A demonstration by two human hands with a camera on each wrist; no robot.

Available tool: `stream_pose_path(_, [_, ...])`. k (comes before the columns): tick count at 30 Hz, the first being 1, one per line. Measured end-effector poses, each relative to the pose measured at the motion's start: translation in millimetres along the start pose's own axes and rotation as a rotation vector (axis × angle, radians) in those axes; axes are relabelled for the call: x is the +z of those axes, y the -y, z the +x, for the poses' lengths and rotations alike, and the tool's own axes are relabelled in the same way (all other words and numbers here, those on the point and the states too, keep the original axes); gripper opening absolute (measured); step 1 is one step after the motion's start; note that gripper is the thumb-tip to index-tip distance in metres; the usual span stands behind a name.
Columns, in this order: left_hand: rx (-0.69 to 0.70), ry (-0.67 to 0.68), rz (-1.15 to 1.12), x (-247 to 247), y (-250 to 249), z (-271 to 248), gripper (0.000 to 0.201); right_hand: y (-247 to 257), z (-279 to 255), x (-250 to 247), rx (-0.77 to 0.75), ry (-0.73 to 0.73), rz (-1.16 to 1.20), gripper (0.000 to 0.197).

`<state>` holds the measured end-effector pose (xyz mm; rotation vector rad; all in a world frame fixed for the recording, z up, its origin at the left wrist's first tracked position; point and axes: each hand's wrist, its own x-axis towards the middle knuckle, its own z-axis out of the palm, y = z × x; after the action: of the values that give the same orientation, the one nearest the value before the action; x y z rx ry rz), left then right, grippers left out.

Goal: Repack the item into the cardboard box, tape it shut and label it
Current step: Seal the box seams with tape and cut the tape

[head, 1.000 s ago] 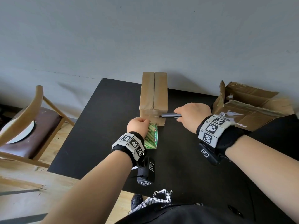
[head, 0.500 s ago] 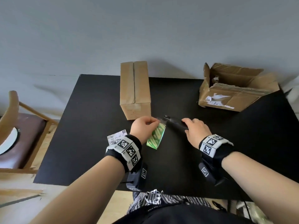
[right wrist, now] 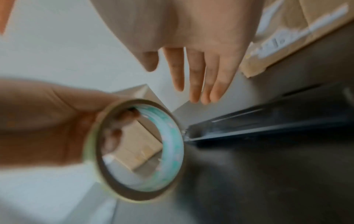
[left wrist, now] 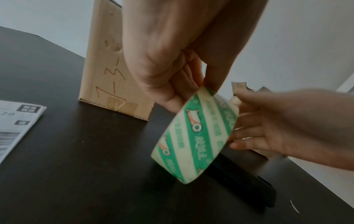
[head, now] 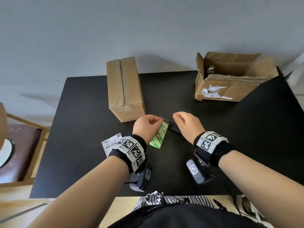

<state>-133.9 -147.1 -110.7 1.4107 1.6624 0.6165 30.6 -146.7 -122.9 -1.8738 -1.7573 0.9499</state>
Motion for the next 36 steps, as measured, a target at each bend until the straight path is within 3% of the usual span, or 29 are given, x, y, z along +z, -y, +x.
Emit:
stream_pose_path(3, [0.016,0.006,0.001,2.5,-2.6,-0.7,0.008,15.9,0.4,5.8,0.121,0.117,0.219,0.04])
stream_pose_path(5, [0.019,0.021,-0.012,0.9,-4.4,-0.2,0.012,18.0,0.7,10.5,0.159,0.118,0.318,0.04])
stream_pose_path(8, [-0.005,0.111,0.011,-6.1,-9.9,-1.4,0.054,16.8,1.8,13.6,0.188,0.07,0.382,0.025])
stream_pose_path(10, [-0.002,0.143,0.067,-10.0,-10.8,-2.8,0.068,15.6,2.6,15.0,0.201,0.088,0.421,0.02])
stream_pose_path(14, [0.092,0.145,0.284,-18.4,0.0,-9.9,0.064,12.5,7.8,19.8,0.23,0.1,0.435,0.015])
stream_pose_path(18, [0.222,0.162,0.825,-31.1,16.8,-23.5,0.05,16.9,9.6,23.5,0.195,0.082,0.316,0.01])
stream_pose_path(20, [0.26,0.272,1.026,-32.0,30.5,-29.5,0.05,24.7,9.2,26.0,0.171,0.076,0.29,0.016])
stream_pose_path(24, [0.117,0.314,0.833,-42.5,46.3,-30.9,0.04,49.2,11.5,28.9,0.028,0.083,0.151,0.028])
stream_pose_path(26, [0.117,0.222,0.751,-52.5,47.6,-32.1,0.034,62.6,15.5,29.6,-0.063,0.067,0.095,0.039])
stream_pose_path(30, [0.259,-0.399,0.483,-82.7,45.8,-26.2,0.021,88.9,29.4,34.4,-0.315,-0.044,-0.002,0.054])
stream_pose_path(31, [0.282,-0.489,0.443,-90.4,44.4,-20.8,0.023,95.1,33.6,36.8,-0.366,-0.059,-0.066,0.054])
stream_pose_path(32, [0.288,-0.503,0.432,-97.8,41.8,-15.0,0.028,101.5,36.9,39.7,-0.405,-0.069,-0.123,0.053])
stream_pose_path(36, [0.289,-0.246,0.558,-114.2,32.2,10.9,0.045,117.3,45.6,52.8,-0.496,-0.083,-0.236,0.048])
